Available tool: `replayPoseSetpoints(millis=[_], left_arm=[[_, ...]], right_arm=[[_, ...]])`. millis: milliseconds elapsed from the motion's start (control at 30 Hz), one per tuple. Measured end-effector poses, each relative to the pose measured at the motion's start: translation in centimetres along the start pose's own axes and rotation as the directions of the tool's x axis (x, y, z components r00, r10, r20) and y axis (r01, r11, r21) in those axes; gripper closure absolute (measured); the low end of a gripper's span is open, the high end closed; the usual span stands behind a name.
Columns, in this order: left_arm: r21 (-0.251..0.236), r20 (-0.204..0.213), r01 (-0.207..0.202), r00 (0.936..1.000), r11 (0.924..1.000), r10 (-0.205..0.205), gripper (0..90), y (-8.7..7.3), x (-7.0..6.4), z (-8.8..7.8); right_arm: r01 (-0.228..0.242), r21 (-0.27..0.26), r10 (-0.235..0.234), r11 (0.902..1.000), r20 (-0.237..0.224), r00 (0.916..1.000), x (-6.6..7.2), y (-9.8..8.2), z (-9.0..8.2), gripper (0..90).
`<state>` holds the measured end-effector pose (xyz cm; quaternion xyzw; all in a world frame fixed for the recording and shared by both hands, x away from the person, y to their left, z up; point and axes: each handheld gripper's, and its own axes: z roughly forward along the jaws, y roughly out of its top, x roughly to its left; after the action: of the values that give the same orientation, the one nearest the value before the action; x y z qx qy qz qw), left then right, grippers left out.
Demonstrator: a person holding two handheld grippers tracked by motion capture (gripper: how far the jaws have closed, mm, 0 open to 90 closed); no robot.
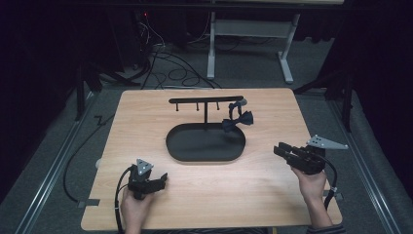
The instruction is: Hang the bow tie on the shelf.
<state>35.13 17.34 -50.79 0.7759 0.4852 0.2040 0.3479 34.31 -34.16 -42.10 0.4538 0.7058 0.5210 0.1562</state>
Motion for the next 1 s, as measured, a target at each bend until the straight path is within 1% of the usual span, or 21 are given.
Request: replayPoseSetpoints(millis=[233,500,733,800,900,1000], left_arm=[[0.000,0.000,0.000,1.0000,1.0000,0.000,22.1,0.0,0.0,0.0],[0.000,0.000,0.000,1.0000,1.0000,0.000,22.1,0.0,0.0,0.0],[0.000,0.000,0.000,1.0000,1.0000,0.000,22.1,0.0,0.0,0.0],[0.000,0.000,0.000,1.0000,1.0000,0.000,22.1,0.0,0.0,0.0],[0.000,0.000,0.000,1.0000,1.0000,0.000,22.1,0.0,0.0,0.0],[0.000,0.000,0.000,1.0000,1.0000,0.000,22.1,0.0,0.0,0.0]], right_arm=[[0.006,0.012,-0.006,0.9999,-0.008,0.9999,0.2,-0.3,0.4,65.7],[-0.007,0.037,0.007,0.9993,-0.019,0.9998,0.3,-1.0,1.2,65.2],[-0.004,0.052,0.005,0.9987,-0.028,0.9996,0.3,-1.2,1.7,64.7],[-0.010,0.057,0.012,0.9983,-0.029,0.9995,0.4,-1.3,1.8,64.6],[-0.002,0.064,0.003,0.9980,-0.029,0.9996,0.4,-1.4,2.0,64.8],[-0.003,0.078,0.005,0.9970,-0.021,0.9998,0.5,-1.5,2.2,65.5]])
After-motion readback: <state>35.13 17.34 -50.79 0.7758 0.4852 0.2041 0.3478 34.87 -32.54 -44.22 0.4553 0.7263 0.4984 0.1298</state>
